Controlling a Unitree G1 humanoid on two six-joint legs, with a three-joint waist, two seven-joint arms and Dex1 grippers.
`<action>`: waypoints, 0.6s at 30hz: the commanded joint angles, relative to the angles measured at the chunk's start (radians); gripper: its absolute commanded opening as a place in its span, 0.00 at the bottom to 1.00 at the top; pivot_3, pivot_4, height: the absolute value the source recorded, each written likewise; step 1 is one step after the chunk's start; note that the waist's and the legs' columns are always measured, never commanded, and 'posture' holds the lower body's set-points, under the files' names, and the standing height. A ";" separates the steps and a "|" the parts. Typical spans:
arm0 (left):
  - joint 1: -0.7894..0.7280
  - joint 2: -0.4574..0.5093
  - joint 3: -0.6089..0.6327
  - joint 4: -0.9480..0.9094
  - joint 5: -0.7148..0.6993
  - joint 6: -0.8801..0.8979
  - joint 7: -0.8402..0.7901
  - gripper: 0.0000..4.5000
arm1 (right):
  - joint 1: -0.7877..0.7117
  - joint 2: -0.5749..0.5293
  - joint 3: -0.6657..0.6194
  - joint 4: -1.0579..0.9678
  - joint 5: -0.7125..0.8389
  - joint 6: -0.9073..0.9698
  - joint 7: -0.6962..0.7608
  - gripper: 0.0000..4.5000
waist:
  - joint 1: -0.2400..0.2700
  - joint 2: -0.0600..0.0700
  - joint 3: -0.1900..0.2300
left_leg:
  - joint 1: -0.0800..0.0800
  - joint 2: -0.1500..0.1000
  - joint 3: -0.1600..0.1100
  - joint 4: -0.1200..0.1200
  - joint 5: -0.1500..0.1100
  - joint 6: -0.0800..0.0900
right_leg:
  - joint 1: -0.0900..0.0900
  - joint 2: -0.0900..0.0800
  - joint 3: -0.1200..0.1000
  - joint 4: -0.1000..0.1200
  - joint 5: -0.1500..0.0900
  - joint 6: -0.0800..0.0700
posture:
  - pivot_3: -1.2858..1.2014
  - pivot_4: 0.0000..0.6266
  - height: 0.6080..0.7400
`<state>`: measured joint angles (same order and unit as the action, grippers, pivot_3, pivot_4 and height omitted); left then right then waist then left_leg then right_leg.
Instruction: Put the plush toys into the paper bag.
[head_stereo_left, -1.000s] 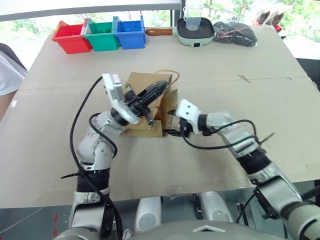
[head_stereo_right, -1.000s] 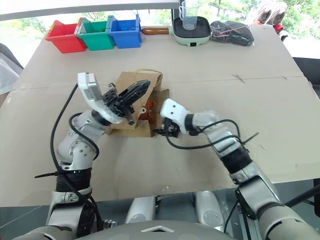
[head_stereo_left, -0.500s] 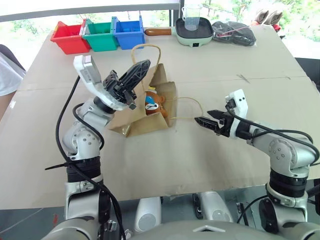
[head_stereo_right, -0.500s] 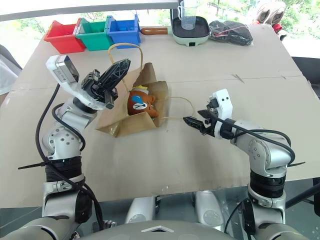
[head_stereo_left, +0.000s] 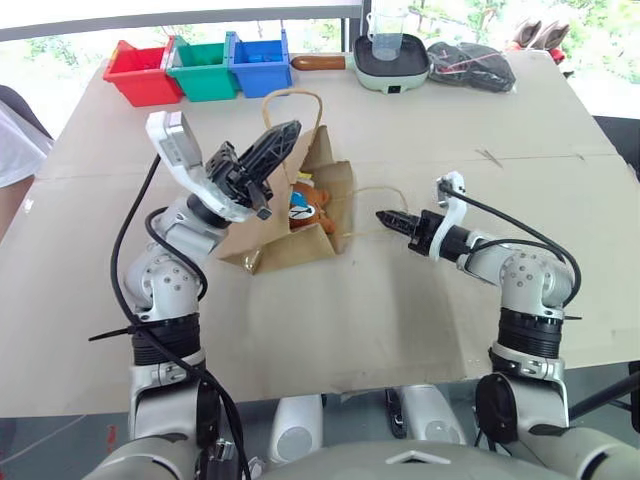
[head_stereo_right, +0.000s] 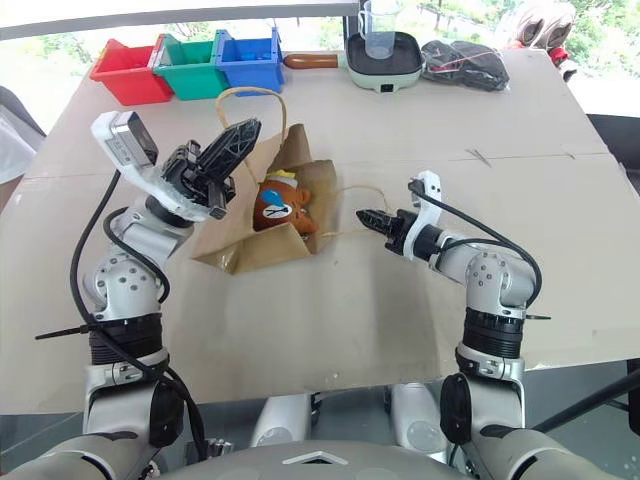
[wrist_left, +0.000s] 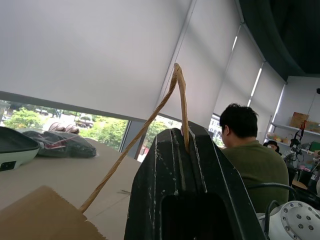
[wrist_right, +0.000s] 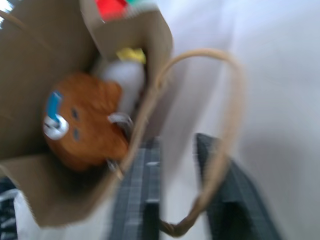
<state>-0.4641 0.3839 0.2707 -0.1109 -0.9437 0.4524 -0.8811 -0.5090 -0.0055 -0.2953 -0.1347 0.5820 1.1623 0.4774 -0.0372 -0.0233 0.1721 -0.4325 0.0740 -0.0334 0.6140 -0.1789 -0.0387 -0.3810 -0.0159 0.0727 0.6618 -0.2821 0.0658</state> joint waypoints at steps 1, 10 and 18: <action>0.003 0.002 0.042 -0.050 -0.039 0.001 0.029 0.00 | 0.013 0.005 -0.015 -0.142 0.125 -0.072 0.051 0.01 | -0.002 0.000 0.000 | 0.000 0.000 0.000 0.000 0.000 0.000 | 0.000 0.000 0.000 0.000 0.000 0.000 | 0.52 0.24 1.00; -0.117 0.026 0.056 0.173 0.043 -0.052 0.024 0.00 | -0.168 -0.063 -0.046 -0.461 0.455 0.023 -0.206 0.01 | 0.000 0.000 0.000 | 0.001 0.000 -0.001 0.001 0.000 0.000 | 0.000 0.000 -0.001 0.001 0.000 0.000 | 0.52 0.24 1.00; -0.216 0.030 -0.073 0.410 0.242 -0.162 -0.138 0.08 | -0.030 -0.295 0.070 -0.547 0.347 -0.006 -0.273 0.06 | 0.002 -0.002 -0.001 | -0.001 -0.001 0.000 0.000 0.000 0.000 | -0.001 -0.001 0.000 -0.001 0.000 0.000 | 0.52 0.24 1.00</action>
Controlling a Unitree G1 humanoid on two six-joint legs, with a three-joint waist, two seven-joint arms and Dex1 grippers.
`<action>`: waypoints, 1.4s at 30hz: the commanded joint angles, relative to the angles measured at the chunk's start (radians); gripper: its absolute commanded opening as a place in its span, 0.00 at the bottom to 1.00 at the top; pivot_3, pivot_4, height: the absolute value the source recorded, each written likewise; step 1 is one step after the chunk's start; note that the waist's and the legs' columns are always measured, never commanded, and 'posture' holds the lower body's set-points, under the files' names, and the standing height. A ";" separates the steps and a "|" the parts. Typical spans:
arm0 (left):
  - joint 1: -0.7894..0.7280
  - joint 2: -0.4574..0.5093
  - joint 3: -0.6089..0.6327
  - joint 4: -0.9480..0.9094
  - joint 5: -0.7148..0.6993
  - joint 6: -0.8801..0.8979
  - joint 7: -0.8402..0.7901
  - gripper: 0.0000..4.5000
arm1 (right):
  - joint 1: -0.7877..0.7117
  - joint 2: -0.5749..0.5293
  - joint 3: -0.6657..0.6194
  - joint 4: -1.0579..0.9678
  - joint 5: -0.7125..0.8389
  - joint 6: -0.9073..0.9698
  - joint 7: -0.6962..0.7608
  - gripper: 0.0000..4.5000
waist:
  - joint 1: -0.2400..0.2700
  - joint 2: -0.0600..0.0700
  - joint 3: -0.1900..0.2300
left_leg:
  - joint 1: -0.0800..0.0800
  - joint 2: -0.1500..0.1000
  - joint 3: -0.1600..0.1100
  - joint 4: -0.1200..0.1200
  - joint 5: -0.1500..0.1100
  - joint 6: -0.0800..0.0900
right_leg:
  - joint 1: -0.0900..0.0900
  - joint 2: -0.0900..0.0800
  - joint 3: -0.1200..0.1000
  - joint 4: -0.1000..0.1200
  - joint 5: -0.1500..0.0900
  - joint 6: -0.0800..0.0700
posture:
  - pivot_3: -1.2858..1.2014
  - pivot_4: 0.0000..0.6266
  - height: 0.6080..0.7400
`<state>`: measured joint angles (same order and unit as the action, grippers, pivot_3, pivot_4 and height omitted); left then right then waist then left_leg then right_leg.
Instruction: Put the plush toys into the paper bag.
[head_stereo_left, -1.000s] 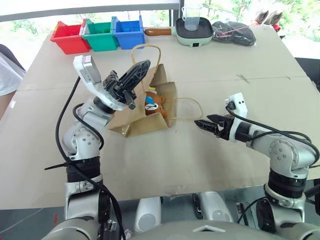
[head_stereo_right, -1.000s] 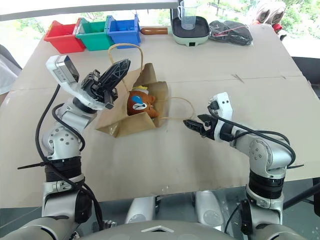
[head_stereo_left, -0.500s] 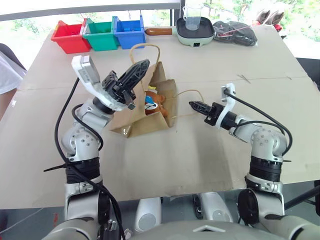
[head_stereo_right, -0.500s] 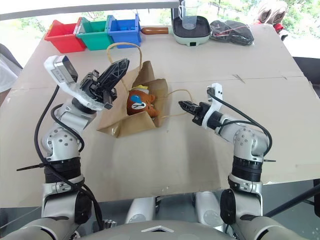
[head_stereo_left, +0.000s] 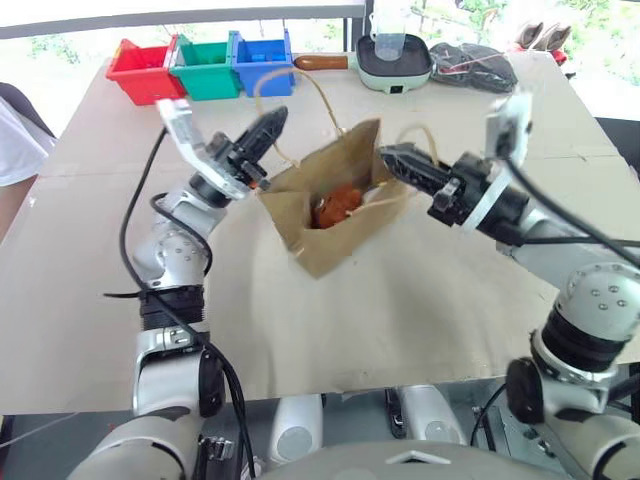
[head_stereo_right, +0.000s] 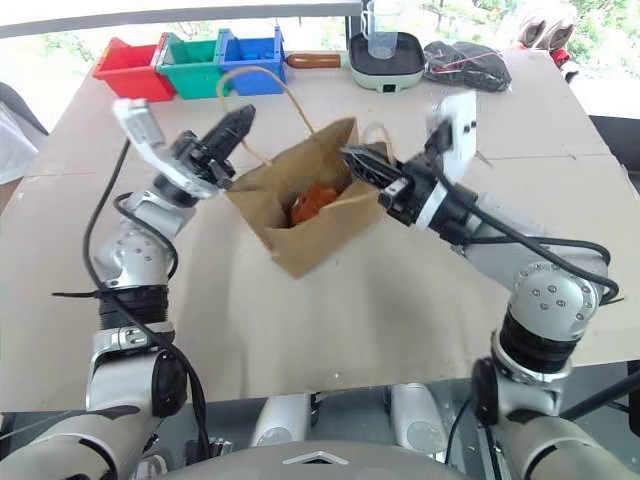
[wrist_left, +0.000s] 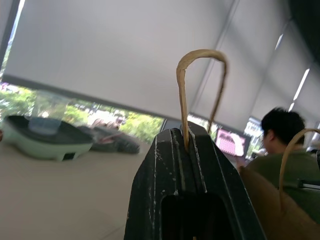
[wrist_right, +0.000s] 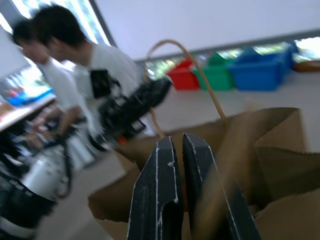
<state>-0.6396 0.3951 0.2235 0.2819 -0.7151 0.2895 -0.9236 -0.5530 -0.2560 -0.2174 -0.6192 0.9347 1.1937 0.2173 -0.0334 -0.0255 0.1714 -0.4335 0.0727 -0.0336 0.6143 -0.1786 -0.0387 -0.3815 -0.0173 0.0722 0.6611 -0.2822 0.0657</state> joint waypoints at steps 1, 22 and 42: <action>-0.042 0.031 -0.028 0.015 -0.003 0.030 -0.133 0.15 | 0.030 -0.068 -0.021 -0.074 -0.003 -0.039 -0.015 0.12 | -0.003 0.000 0.000 | 0.000 0.000 0.000 0.000 0.000 0.000 | 0.000 0.001 0.000 0.000 0.000 0.000 | 0.52 0.24 1.00; 0.114 0.337 -0.026 -0.013 -0.013 0.297 -0.483 1.00 | 0.481 -0.561 -0.342 -0.243 0.778 -0.346 -0.093 0.00 | 0.001 -0.002 0.001 | 0.001 0.002 0.001 0.000 0.000 0.000 | 0.001 -0.001 0.001 0.000 -0.003 -0.004 | 0.52 0.24 1.00; 0.150 0.305 -0.114 -0.153 0.105 0.166 -0.486 1.00 | 0.056 -0.196 0.604 0.289 -0.368 -0.595 0.154 0.00 | 0.002 -0.001 0.003 | -0.001 0.002 0.001 -0.001 0.000 0.000 | -0.005 0.002 0.002 0.002 0.000 -0.002 | 0.52 0.24 1.00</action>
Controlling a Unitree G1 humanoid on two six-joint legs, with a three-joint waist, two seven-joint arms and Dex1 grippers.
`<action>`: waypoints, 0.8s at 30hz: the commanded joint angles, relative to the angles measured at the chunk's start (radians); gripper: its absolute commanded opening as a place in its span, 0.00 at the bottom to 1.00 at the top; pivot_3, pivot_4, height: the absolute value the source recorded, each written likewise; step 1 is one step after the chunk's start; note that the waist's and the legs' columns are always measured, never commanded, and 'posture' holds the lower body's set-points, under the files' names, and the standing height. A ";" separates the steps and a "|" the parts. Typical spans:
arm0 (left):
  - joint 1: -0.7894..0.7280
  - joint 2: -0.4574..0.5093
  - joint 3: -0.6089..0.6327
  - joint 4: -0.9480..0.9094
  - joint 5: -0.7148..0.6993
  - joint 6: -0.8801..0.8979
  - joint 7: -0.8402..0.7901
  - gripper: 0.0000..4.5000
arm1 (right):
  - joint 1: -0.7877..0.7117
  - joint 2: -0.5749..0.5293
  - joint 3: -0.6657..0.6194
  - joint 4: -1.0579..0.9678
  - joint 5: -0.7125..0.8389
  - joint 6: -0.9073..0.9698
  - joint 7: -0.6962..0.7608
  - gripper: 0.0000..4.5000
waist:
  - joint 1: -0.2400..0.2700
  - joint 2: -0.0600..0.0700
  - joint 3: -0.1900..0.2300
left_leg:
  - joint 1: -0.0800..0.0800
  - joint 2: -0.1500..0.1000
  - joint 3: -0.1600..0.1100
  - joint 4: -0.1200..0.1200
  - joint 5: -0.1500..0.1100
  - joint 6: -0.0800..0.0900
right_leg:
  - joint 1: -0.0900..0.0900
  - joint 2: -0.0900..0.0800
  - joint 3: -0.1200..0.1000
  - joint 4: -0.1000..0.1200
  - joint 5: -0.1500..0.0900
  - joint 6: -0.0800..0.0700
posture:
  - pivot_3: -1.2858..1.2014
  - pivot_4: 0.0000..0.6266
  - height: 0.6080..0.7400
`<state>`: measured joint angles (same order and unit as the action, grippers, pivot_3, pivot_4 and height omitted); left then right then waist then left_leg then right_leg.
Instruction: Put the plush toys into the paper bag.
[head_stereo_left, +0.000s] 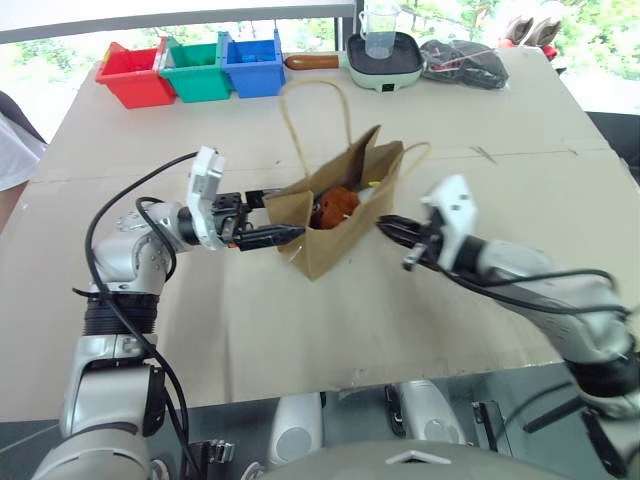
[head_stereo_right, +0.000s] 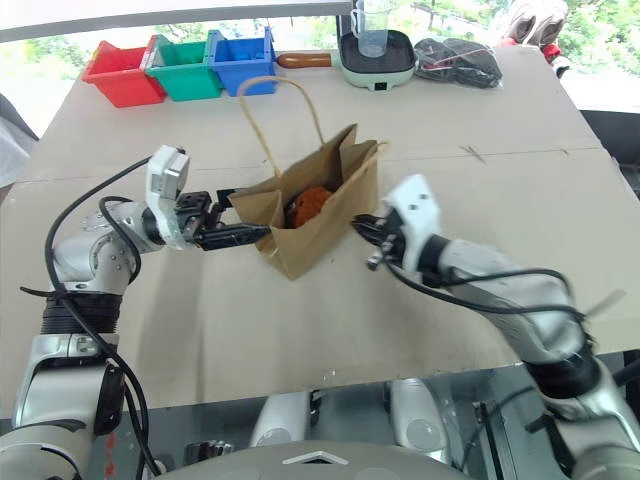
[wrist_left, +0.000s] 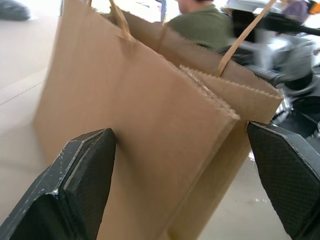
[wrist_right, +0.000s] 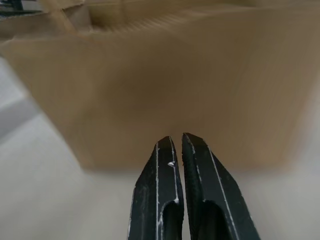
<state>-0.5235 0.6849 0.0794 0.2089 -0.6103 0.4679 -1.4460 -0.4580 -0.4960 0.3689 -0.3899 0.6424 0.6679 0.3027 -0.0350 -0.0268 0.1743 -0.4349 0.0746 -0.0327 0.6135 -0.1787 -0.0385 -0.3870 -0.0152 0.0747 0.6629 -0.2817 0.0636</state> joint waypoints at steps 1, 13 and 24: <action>0.055 0.014 0.039 -0.114 -0.009 -0.004 0.057 1.00 | -0.052 0.071 0.025 0.084 -0.090 -0.082 0.091 0.00 | 0.007 0.000 0.000 | 0.000 0.000 0.000 0.000 0.000 0.000 | 0.000 0.000 0.000 0.000 0.000 0.001 | 0.52 0.24 1.00; 0.238 0.014 0.132 -0.347 -0.073 0.051 0.219 1.00 | -0.079 0.192 -0.030 0.125 -0.104 -0.056 0.256 0.00 | 0.002 0.000 0.000 | 0.002 0.000 0.000 0.001 0.000 0.000 | 0.001 -0.001 0.000 0.001 0.000 0.001 | 0.52 0.24 1.00; 0.345 0.051 0.229 -0.423 -0.140 0.083 0.280 1.00 | -0.057 0.103 -0.105 0.037 -0.005 0.089 0.401 0.00 | 0.000 0.000 0.000 | 0.002 0.000 0.000 0.001 0.000 0.000 | 0.001 -0.001 0.000 0.001 0.000 0.001 | 0.52 0.24 1.00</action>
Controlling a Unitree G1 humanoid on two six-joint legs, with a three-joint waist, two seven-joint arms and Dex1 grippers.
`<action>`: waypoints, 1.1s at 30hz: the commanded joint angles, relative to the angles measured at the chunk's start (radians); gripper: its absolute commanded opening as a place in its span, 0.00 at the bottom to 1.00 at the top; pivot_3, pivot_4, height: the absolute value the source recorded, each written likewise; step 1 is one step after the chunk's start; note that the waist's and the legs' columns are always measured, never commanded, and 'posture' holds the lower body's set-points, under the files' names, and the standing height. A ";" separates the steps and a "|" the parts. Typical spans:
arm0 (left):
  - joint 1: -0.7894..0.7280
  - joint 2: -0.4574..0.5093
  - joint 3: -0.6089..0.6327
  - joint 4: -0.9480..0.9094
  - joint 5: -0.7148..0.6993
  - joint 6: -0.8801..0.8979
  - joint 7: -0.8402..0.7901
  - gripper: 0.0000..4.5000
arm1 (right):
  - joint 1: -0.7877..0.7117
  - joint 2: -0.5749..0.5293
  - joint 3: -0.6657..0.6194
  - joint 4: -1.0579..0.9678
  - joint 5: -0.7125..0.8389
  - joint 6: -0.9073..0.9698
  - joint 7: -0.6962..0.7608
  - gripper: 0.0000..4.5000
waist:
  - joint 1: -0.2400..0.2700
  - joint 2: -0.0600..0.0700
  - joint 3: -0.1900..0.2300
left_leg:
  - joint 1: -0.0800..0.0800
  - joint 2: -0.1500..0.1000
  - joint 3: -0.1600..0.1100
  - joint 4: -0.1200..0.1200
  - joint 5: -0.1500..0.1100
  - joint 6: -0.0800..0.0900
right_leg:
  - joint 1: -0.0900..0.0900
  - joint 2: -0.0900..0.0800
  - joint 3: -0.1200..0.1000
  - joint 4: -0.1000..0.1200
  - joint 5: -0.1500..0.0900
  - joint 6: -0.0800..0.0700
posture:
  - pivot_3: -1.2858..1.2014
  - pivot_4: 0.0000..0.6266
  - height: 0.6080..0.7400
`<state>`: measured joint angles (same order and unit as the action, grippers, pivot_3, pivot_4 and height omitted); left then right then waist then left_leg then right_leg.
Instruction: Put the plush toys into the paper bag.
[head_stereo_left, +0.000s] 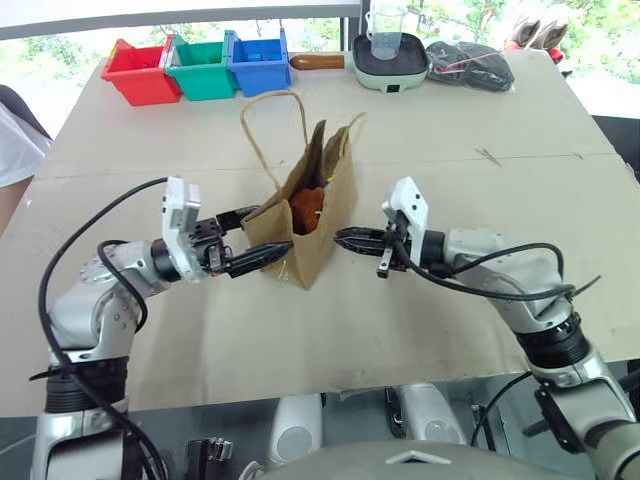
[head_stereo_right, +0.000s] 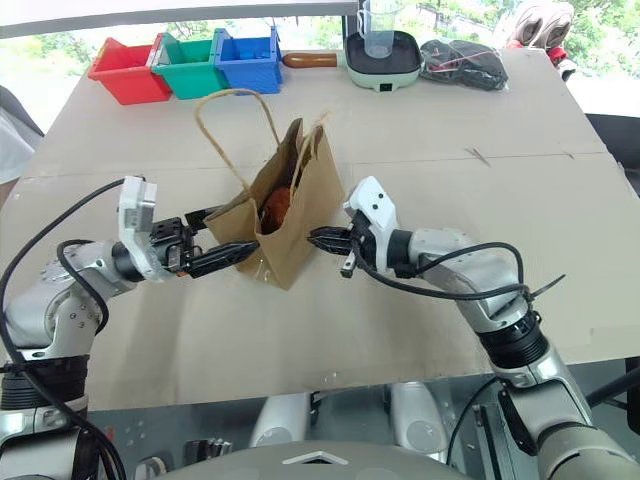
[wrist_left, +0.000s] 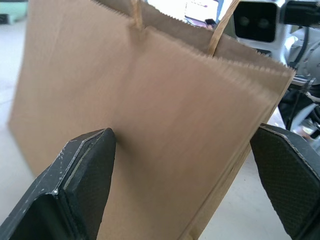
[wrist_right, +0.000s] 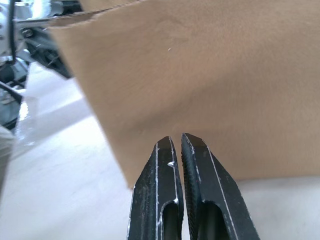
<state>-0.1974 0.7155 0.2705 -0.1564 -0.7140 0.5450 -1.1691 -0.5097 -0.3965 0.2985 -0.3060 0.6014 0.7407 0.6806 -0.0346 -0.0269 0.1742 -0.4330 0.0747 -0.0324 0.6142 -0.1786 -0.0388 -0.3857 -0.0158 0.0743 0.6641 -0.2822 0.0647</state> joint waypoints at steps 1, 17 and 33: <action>0.027 0.024 0.043 -0.064 -0.041 0.009 0.004 1.00 | -0.010 0.012 -0.037 -0.044 0.037 0.019 0.023 0.00 | -0.001 0.000 0.000 | 0.000 0.000 0.000 0.000 0.000 0.000 | 0.000 0.000 0.000 0.000 0.000 0.000 | 0.52 0.24 1.00; 0.202 -0.044 0.080 -0.269 -0.053 0.028 0.238 1.00 | -0.073 0.190 0.017 0.107 -0.065 -0.061 0.042 0.00 | -0.003 0.000 0.000 | 0.001 0.000 0.001 0.000 0.000 0.000 | 0.000 -0.001 0.000 0.000 0.000 0.000 | 0.52 0.24 1.00; 0.197 -0.331 -0.020 -0.347 0.053 -0.130 0.551 0.05 | 0.069 0.091 -0.188 -0.107 -0.131 -0.220 -0.010 0.00 | 0.010 -0.001 -0.001 | 0.000 -0.001 0.000 0.001 0.000 0.000 | 0.001 -0.001 0.001 0.000 0.000 0.000 | 0.52 0.24 1.00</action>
<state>0.0266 0.3690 0.2368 -0.4950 -0.6507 0.4629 -0.5871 -0.4626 -0.2655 0.1754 -0.3431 0.4914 0.5698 0.6774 -0.0249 -0.0280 0.1734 -0.4327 0.0738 -0.0321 0.6151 -0.1786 -0.0391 -0.3846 -0.0163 0.0748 0.6640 -0.2819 0.0649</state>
